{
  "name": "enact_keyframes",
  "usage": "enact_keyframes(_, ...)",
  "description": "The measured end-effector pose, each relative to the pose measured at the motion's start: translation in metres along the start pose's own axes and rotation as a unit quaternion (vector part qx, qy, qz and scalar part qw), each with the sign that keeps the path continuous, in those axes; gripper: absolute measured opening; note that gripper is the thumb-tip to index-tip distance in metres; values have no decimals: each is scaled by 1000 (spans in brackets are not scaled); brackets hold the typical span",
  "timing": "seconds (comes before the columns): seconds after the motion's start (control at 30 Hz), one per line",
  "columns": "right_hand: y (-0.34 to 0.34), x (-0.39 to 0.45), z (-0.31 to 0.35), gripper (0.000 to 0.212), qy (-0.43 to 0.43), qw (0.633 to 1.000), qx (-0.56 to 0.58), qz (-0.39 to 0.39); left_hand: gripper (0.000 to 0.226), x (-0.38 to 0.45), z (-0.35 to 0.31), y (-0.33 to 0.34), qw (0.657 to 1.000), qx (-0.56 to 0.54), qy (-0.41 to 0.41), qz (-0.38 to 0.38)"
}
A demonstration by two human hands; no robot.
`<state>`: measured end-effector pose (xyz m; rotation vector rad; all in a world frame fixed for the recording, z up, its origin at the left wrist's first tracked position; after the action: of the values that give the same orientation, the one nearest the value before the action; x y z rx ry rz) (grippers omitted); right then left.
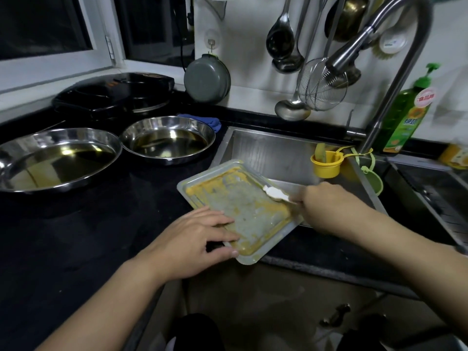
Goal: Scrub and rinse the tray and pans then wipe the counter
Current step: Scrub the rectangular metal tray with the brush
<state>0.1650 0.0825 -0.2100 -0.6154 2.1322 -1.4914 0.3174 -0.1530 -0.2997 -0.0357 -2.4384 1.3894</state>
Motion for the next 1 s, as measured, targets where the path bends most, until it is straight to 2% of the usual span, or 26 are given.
enact_keyframes(0.13, -6, -25, -8, 37, 50, 997, -38, 44, 60, 2, 1, 0, 1000, -21, -10, -4)
enact_keyframes(0.23, -13, -13, 2, 10, 75, 995, -21, 68, 63, 4, 3, -1, 999, -38, -20, 9)
enact_keyframes(0.3, -19, 14, 12, 10, 88, 993, 15, 73, 63, 4, 3, -1, 998, -44, -25, 22)
enact_keyframes(0.4, -15, 68, 29, 27, 73, 993, 93, 31, 61, 4, 3, -2, 998, -49, -27, 25)
enact_keyframes(0.53, -12, 92, 43, 23, 37, 986, 161, -31, 62, 4, 2, -2, 998, -50, -34, 28)
enact_keyframes(0.67, -7, 49, 25, 10, 9, 997, 69, -40, 64, 5, 4, -4, 997, -45, -43, 36)
enact_keyframes(0.83, -3, -35, -3, 9, 19, 999, -31, 16, 67, 5, 4, -4, 997, -44, -41, 37)
enact_keyframes(1.0, -8, -15, 6, 15, 17, 999, -33, 13, 60, 4, 2, -3, 997, -51, -44, 45)
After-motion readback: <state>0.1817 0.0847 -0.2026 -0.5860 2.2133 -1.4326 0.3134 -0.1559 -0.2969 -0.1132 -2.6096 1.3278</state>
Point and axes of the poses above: each hand's wrist, its own x-axis towards the middle knuckle, its own y-axis out of the palm, z = x × y, the point moved 1 cm from there along x, towards the middle knuckle, and after that the axes turned 9 degrees about -x, right-handed, at the moved point
